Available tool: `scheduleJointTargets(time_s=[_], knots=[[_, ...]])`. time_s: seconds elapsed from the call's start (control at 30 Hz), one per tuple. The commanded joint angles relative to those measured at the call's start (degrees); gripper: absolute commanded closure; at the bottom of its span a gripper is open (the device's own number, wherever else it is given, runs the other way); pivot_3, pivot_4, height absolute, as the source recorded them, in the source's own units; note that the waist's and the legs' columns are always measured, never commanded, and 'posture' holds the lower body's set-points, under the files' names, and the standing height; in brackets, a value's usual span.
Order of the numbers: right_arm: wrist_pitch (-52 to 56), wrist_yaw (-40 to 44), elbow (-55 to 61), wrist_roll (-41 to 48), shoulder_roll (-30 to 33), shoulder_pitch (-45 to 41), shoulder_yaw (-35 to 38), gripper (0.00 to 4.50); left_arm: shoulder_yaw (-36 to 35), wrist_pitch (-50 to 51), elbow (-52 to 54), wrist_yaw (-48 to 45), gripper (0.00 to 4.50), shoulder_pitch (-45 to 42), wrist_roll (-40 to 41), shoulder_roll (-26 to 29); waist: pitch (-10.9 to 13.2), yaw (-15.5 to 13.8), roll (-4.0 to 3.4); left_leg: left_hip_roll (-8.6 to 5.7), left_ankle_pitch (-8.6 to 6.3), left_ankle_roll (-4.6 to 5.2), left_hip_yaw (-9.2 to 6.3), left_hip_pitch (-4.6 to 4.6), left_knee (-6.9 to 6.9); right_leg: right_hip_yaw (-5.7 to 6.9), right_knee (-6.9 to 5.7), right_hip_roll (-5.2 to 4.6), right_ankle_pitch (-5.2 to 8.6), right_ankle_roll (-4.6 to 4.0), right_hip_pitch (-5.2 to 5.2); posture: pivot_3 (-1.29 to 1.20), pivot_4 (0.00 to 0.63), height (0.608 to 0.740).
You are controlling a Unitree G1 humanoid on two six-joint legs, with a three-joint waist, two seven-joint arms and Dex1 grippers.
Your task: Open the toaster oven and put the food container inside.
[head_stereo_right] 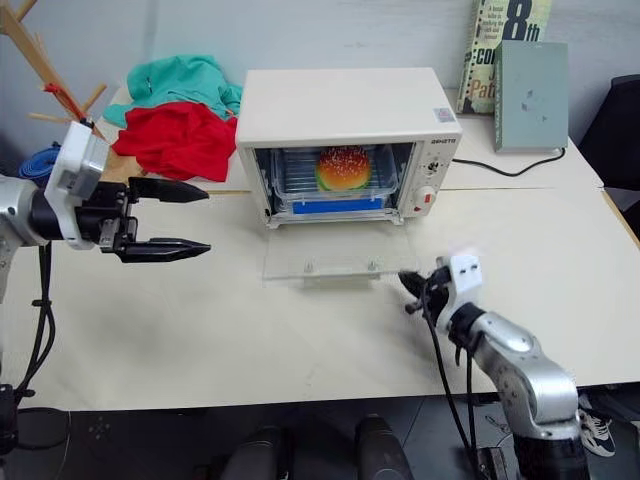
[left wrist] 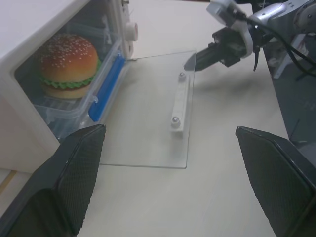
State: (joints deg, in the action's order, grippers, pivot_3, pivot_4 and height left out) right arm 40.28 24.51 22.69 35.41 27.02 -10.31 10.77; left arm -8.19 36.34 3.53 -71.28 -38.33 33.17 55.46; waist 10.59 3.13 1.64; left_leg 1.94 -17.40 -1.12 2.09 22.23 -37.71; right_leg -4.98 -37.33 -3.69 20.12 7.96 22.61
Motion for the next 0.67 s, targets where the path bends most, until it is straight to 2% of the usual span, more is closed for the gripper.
scheduleJointTargets(time_s=[0.03,0.13,0.17,0.27,0.37,0.5,0.53,0.67], knots=[[5.98,-0.20,5.83,9.56,4.43,-4.32,7.95,4.50,-0.34,-1.68,-0.54,0.53,0.02,-1.37,-0.65,-0.17,0.02,-0.08,-0.02,0.02,0.00,0.00,-0.01,0.01,0.00,0.01,-0.02,0.00,0.00,-0.01,0.01,0.00,0.150,0.740],[12.08,1.64,7.94,18.48,12.05,-7.76,14.21,3.90,-0.42,-2.22,-1.26,0.21,0.00,-1.55,-0.81,-0.02,0.03,-0.16,-0.05,0.02,-0.01,0.01,-0.02,0.08,0.00,0.04,0.00,-0.06,0.01,-0.01,0.05,0.00,0.150,0.740],[13.31,2.15,8.06,20.54,14.00,-8.23,15.43,3.58,-0.45,-2.39,-1.52,0.04,0.00,-1.62,-0.85,0.09,0.03,-0.18,-0.05,0.00,-0.01,0.03,-0.02,0.09,0.01,0.05,0.02,-0.09,0.01,-0.01,0.05,0.00,0.150,0.740],[17.96,10.90,6.42,27.51,26.24,-8.39,22.70,2.57,-0.64,-3.10,-3.60,-1.06,0.00,-2.68,-1.26,1.03,0.06,-0.35,-0.09,0.02,-0.04,0.07,-0.04,0.15,0.08,0.09,0.30,-0.09,0.01,-0.01,-0.01,0.00,0.150,0.740],[20.03,19.16,3.99,28.76,35.20,-5.66,28.43,1.56,-0.91,-3.53,-5.34,-1.77,0.00,-3.97,-1.51,1.73,0.08,-0.87,-0.12,-0.05,-0.09,0.16,-0.01,0.17,0.07,0.11,0.37,-0.16,0.01,-0.01,-0.02,0.00,0.150,0.740],[20.45,24.62,0.47,26.21,40.68,-1.37,33.54,0.17,-1.83,-3.19,-6.21,-2.83,0.00,-5.32,-0.77,2.86,0.09,-1.13,-0.07,-0.05,-0.16,0.28,0.07,0.18,-0.02,0.05,0.47,-0.15,0.00,0.00,-0.06,0.00,0.150,0.740],[20.16,25.45,0.18,25.59,41.11,-0.49,34.25,0.02,-2.14,-3.01,-6.35,-2.88,0.00,-5.56,-0.53,2.96,0.09,-1.16,-0.07,-0.06,-0.17,0.29,0.10,0.18,-0.03,0.03,0.48,-0.16,-0.01,0.02,-0.06,0.00,0.150,0.740],[18.42,24.65,-0.12,24.58,39.70,-0.07,34.29,0.02,-2.99,-2.46,-6.37,-1.95,0.00,-5.74,-0.21,2.57,0.09,-1.30,-0.07,-0.06,-0.17,0.29,0.14,0.18,-0.16,-0.01,0.42,-0.14,-0.02,0.05,-0.06,0.00,0.150,0.740]])
